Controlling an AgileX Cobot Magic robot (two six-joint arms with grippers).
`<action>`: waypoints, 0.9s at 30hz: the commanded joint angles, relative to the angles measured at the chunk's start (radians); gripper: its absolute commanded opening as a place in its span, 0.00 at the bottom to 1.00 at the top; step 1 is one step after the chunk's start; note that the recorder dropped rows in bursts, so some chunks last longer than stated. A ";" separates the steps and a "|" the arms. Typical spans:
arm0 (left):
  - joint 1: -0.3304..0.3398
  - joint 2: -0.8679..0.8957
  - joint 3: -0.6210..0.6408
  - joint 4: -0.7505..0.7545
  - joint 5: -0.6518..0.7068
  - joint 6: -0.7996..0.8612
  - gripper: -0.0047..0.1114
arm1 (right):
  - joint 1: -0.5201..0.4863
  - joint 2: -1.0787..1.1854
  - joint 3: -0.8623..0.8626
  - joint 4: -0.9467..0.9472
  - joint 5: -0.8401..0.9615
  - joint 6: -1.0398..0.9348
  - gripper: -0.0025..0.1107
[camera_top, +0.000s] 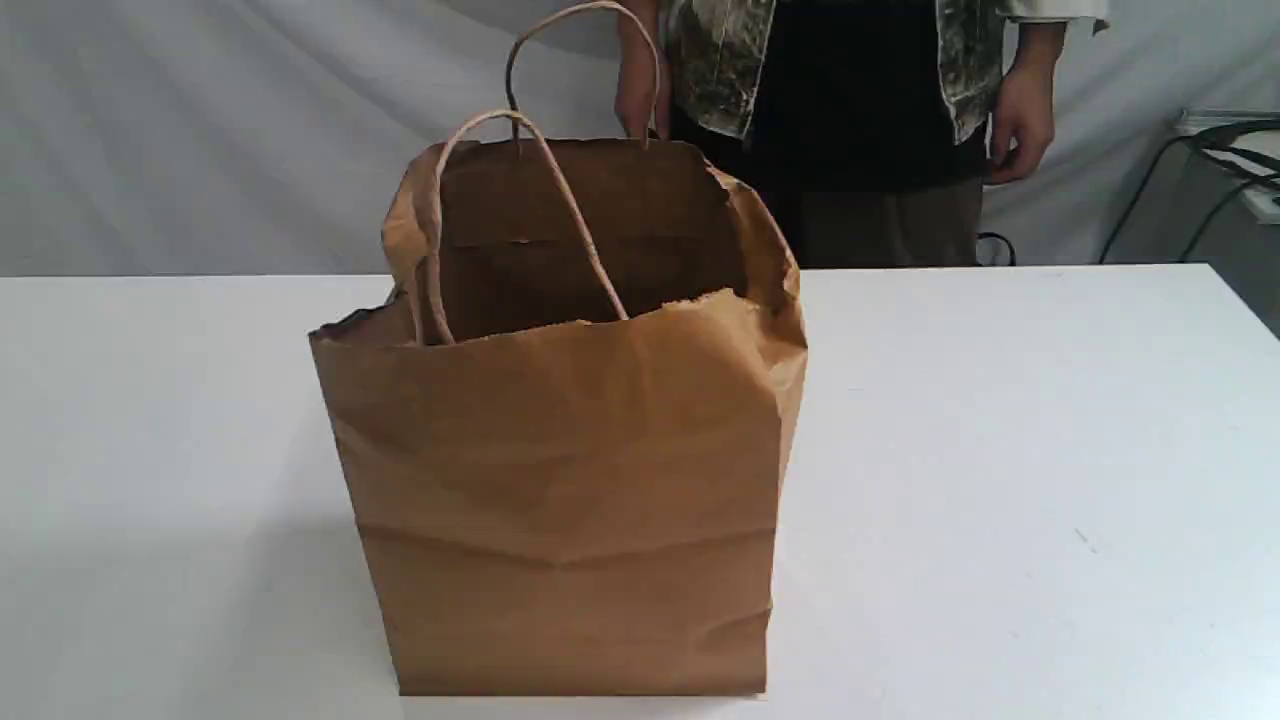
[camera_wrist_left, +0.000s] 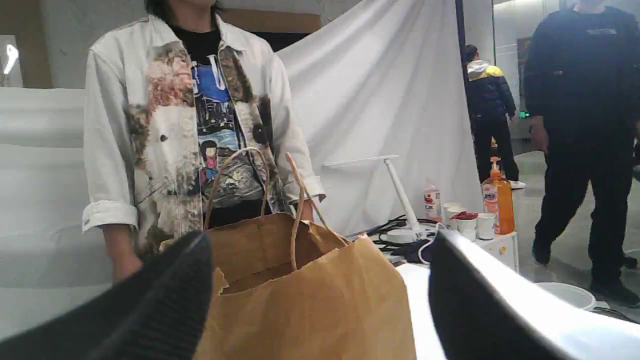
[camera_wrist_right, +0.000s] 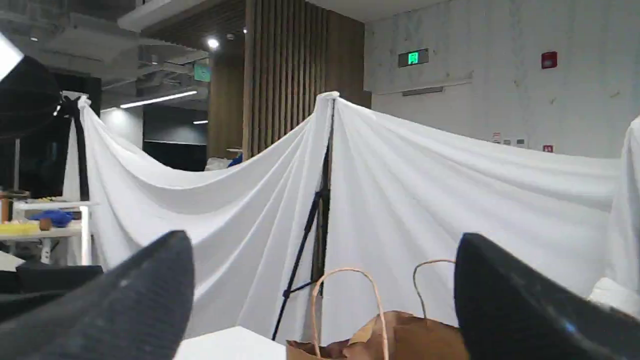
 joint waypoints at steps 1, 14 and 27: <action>0.005 -0.001 0.008 0.001 0.003 -0.008 0.59 | 0.005 -0.002 -0.002 0.003 0.053 0.079 0.65; 0.005 -0.001 0.008 0.001 0.003 -0.008 0.59 | 0.005 0.160 0.237 0.939 -0.085 -1.273 0.65; 0.005 -0.001 0.008 0.001 0.003 -0.008 0.59 | 0.030 0.165 0.458 1.274 0.212 -1.521 0.65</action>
